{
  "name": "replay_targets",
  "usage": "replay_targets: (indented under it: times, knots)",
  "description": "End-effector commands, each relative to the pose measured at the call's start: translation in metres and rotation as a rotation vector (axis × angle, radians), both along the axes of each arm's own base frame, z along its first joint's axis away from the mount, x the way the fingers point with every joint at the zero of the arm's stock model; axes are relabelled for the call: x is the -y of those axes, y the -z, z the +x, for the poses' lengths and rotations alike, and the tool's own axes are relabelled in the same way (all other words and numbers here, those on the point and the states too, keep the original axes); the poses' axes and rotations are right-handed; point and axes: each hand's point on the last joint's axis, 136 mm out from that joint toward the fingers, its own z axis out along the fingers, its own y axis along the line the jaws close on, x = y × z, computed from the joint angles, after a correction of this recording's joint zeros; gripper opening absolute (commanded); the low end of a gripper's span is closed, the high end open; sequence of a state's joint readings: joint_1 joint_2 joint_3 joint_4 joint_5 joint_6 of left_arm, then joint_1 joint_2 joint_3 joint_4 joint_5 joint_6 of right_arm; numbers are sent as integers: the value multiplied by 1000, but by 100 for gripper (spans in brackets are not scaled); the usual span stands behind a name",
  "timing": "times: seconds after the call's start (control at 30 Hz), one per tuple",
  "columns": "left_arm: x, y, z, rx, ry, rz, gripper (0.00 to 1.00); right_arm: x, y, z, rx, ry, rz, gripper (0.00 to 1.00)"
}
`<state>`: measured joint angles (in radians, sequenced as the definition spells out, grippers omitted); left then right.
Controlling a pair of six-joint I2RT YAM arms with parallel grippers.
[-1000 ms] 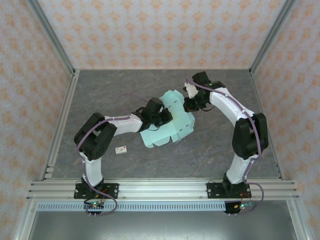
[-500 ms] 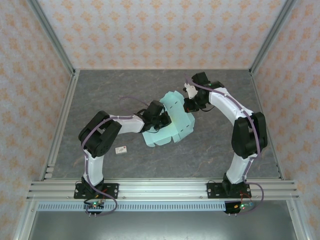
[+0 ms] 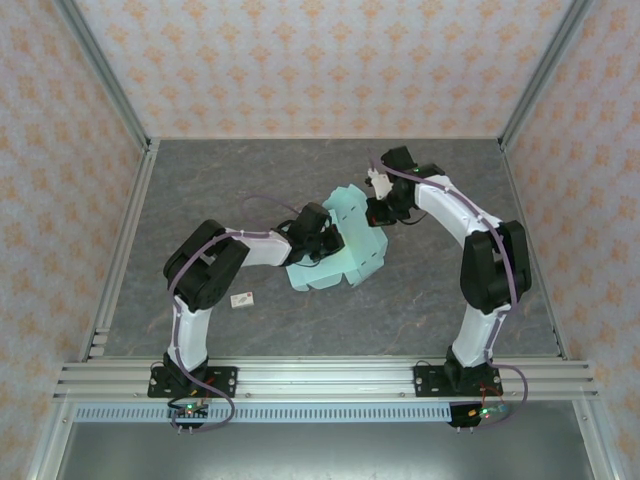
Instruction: Fold the paper box
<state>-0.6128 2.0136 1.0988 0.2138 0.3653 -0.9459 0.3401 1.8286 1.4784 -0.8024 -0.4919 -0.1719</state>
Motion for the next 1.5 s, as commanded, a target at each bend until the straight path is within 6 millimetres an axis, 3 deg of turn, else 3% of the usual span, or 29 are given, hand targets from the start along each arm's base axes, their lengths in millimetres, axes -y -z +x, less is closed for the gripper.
replay_targets:
  times: [0.0, 0.47, 0.9, 1.17, 1.47]
  knots:
    - [-14, 30, -6, -68, -35, 54, 1, -6, 0, 2, 14, 6, -7, 0]
    - [-24, 51, -22, -96, -62, 70, 0, -42, -9, -3, 56, 19, -94, 0]
    - [-24, 53, -22, -89, -75, 48, 0, -72, -3, -10, 137, 25, -225, 0]
    - [-24, 47, -21, -74, -67, 48, 0, -62, -2, -6, 159, 27, -272, 0]
    - [-34, 3, -18, 14, -20, 95, 12, -32, -10, 5, 229, -120, -414, 0]
